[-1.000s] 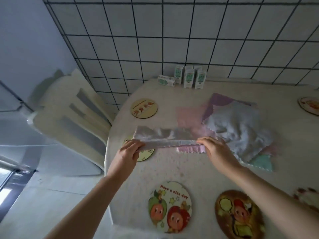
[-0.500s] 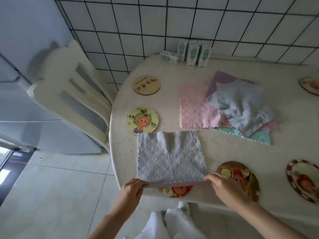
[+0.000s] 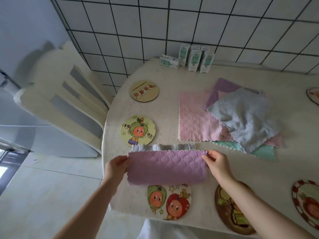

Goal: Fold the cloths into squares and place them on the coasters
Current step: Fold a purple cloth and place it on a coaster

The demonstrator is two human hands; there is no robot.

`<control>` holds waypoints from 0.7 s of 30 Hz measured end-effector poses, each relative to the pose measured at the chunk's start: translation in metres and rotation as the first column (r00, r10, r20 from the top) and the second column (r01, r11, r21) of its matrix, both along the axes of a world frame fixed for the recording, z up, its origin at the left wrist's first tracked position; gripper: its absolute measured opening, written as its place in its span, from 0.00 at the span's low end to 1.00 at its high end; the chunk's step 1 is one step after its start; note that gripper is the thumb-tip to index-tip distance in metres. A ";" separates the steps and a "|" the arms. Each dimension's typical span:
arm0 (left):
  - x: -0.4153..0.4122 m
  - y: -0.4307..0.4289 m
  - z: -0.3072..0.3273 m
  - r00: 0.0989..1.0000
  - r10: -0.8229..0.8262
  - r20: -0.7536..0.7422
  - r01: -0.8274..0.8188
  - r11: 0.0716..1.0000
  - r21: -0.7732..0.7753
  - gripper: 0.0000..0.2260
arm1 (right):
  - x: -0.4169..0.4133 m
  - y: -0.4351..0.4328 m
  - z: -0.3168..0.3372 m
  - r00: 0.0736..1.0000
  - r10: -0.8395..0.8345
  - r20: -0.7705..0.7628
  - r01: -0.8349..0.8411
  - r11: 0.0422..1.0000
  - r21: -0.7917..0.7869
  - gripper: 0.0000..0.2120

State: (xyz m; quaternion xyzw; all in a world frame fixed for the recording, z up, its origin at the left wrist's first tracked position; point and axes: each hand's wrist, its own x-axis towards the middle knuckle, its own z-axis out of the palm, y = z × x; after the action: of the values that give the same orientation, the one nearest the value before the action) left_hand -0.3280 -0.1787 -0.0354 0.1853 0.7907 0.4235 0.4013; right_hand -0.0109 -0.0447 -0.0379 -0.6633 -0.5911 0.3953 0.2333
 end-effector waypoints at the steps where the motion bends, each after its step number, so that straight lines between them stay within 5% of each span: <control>1: -0.002 0.007 -0.003 1.000 0.003 -0.004 -0.003 1.000 -0.012 0.08 | -0.003 0.008 -0.005 1.000 -0.008 -0.005 0.008 1.000 -0.030 0.02; 12: -0.005 0.037 -0.016 0.998 -0.041 -0.046 0.034 0.990 -0.138 0.05 | -0.009 0.045 -0.030 0.999 -0.021 -0.038 0.011 0.972 -0.234 0.06; 21: -0.004 0.042 -0.020 0.978 -0.105 -0.180 0.069 0.979 -0.193 0.04 | -0.012 0.062 -0.032 0.977 0.194 0.090 -0.180 0.974 -0.139 0.06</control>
State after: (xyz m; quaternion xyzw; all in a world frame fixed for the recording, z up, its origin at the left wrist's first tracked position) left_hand -0.3319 -0.1371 -0.0552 0.2211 0.8522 0.3106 0.3582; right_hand -0.0233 0.0171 -0.0701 -0.6378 -0.6352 0.4186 0.1205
